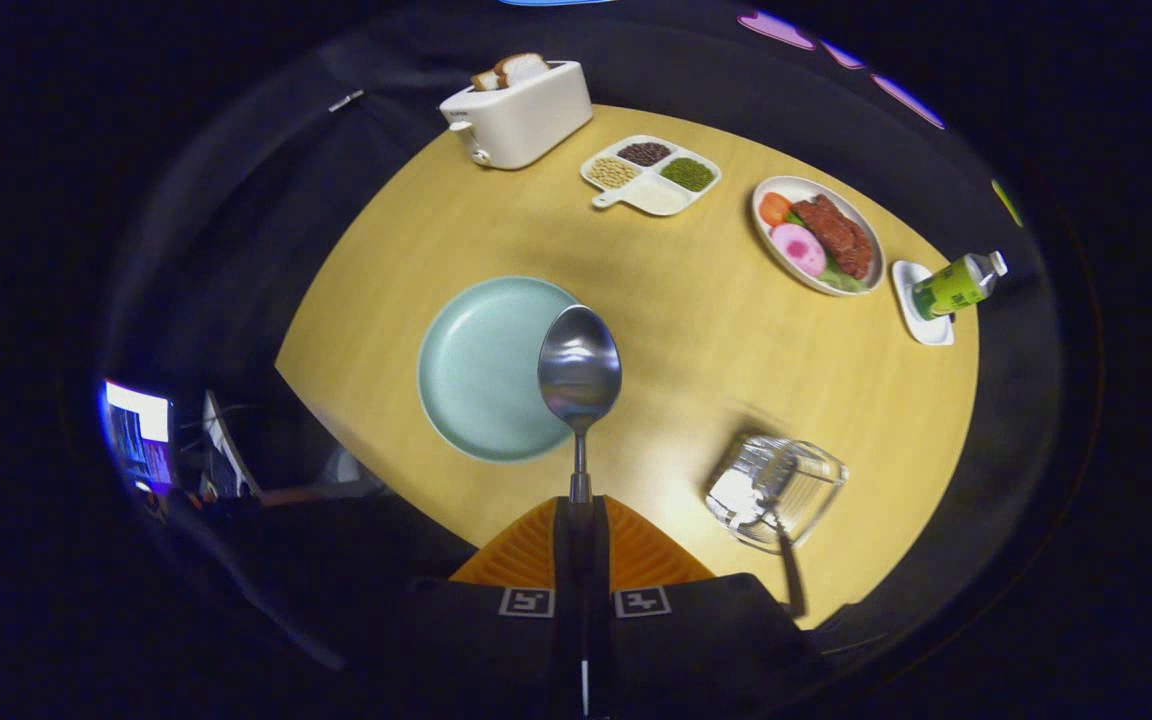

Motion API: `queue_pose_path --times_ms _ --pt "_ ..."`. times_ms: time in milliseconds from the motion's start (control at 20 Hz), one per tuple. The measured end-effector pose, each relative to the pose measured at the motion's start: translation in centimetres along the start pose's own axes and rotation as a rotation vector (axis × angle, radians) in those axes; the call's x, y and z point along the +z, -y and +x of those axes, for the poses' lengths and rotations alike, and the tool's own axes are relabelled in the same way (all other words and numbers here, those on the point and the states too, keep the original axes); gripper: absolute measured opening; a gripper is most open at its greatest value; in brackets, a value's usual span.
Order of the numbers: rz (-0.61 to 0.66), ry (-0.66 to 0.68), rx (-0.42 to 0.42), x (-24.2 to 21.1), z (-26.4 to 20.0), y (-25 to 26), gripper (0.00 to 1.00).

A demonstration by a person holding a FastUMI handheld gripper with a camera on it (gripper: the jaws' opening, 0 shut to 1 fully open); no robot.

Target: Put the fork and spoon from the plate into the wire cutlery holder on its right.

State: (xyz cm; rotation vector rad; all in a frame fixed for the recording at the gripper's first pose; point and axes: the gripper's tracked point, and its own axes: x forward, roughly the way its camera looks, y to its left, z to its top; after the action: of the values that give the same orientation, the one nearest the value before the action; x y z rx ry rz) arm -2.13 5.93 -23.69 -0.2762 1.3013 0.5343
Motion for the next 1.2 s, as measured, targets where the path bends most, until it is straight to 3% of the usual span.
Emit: queue_pose_path --times_ms 150,450,850,1200 --pt "-0.024 -0.146 -0.077 -3.5 -2.5 5.8 0.07" --pt "-0.025 -0.413 -0.115 -7.6 -2.1 11.1 0.07" --pt "-0.039 -0.67 -0.123 -8.9 1.0 12.4 0.07" --pt "-0.026 -0.723 -0.118 -9.0 2.8 12.5 0.08"
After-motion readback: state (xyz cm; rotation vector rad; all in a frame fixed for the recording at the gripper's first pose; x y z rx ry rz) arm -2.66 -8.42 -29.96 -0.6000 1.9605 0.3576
